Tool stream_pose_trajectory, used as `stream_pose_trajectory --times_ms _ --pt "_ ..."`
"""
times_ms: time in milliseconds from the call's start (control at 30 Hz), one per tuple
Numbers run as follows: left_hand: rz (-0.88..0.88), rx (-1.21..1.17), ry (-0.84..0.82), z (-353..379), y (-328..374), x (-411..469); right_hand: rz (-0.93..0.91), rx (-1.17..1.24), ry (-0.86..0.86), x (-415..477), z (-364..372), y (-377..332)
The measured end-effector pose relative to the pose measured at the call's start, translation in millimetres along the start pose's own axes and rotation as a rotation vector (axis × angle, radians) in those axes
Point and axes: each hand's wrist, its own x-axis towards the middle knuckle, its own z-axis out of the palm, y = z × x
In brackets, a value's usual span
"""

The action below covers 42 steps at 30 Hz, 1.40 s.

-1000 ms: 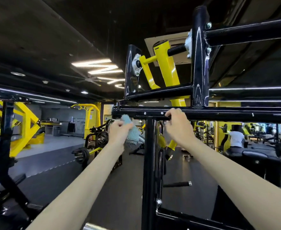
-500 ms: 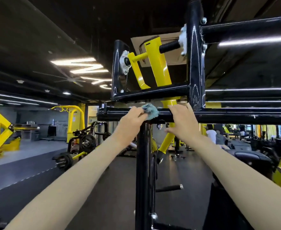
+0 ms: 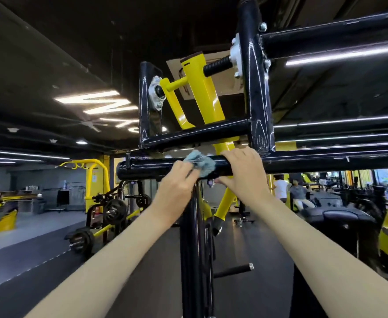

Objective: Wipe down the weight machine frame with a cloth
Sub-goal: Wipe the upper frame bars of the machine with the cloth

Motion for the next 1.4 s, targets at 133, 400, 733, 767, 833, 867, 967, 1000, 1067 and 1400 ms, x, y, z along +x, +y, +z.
stream_pose_trajectory --times_ms 133,400,733,767,833,867,967,1000,1067,1400 --pt "0.075 0.026 0.01 7.2 13.7 22.7 0.001 0.005 0.035 1.0 3.4 2.1" --pt "-0.273 -0.003 0.118 13.5 34.8 19.9 0.023 0.002 0.037 -2.9 2.8 -1.4" --pt "-0.605 -0.09 0.164 2.0 47.8 26.8 0.026 -0.05 0.016 -3.0 4.2 -1.5" --pt "-0.548 -0.102 0.162 5.5 58.8 33.9 0.025 -0.046 0.027 -2.4 4.3 -1.7" --pt "-0.451 -0.118 0.161 7.3 59.7 33.6 0.025 -0.043 0.043 -2.6 3.0 -2.4" --pt "-0.456 -0.123 0.152 6.3 53.5 28.8 0.024 -0.048 0.036 -2.8 2.8 -2.6" --pt "-0.72 -0.13 0.191 4.0 47.8 19.3 0.015 -0.079 -0.004 -4.1 2.4 -2.6" --pt "-0.77 -0.142 0.196 6.5 55.9 25.3 0.018 -0.071 0.005 -4.0 2.8 -2.1" --pt "-0.694 -0.159 0.181 15.5 80.0 40.9 0.011 -0.074 0.052 -3.2 5.1 -1.7" --pt "-0.893 -0.141 0.213 5.8 48.0 23.3 0.034 -0.066 -0.157 0.0 -9.4 -6.2"
